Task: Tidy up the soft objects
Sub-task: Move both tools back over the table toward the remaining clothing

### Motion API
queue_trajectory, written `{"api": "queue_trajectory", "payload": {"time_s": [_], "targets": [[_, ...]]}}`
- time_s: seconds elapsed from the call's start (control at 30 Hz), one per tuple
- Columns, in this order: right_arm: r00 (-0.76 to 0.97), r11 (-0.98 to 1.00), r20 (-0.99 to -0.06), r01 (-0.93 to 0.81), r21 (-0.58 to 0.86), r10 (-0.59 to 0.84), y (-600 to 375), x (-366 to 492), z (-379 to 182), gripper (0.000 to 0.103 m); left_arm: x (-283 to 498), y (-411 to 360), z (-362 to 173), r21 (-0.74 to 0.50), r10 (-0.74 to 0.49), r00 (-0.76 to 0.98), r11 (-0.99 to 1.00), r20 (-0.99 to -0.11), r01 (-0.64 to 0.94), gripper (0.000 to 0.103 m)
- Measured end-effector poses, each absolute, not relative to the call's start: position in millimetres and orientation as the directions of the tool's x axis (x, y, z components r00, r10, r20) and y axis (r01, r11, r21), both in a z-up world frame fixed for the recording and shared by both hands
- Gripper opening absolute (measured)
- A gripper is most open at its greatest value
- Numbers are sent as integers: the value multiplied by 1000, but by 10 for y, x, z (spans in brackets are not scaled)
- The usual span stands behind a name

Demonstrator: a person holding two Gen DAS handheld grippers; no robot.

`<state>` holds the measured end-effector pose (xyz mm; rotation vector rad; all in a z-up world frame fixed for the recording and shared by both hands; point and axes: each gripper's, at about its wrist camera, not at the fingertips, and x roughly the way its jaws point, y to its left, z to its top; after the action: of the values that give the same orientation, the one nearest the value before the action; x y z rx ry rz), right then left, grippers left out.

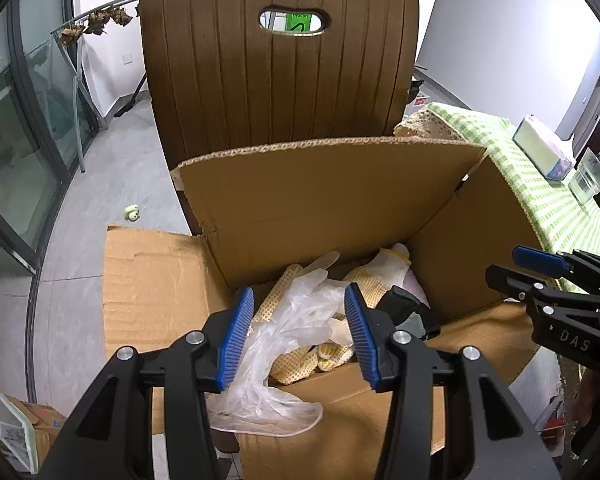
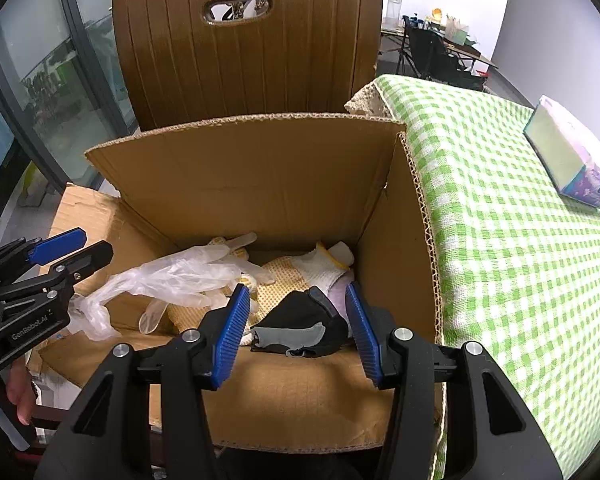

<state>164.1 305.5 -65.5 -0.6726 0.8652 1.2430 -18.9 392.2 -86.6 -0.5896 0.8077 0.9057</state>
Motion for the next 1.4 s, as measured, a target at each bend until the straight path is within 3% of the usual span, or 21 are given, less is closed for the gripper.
{"api": "queue_trajectory", "payload": {"time_s": [0.3, 0.4, 0.57, 0.7, 1.4], "targets": [[124, 257, -773, -965, 52, 623, 2783, 1690, -377, 49, -169, 3737, -591, -103, 521, 405, 514, -751, -852, 56], [168, 268, -682, -963, 43, 712, 2607, 1664, -181, 60, -178, 3658, -446, -113, 565, 439, 519, -699, -847, 71], [254, 291, -489, -957, 0, 835, 2268, 1583, 174, 74, -208, 3378, -97, -85, 692, 492, 533, -529, -842, 86], [287, 318, -433, -948, 0, 855, 2088, 1588, 342, 79, -230, 3226, 85, -86, 736, 513, 535, -442, -841, 92], [428, 481, -418, -876, 27, 801, 1296, 1852, 469, 82, 67, 2746, 379, -78, 686, 623, 646, -376, -759, 93]]}}
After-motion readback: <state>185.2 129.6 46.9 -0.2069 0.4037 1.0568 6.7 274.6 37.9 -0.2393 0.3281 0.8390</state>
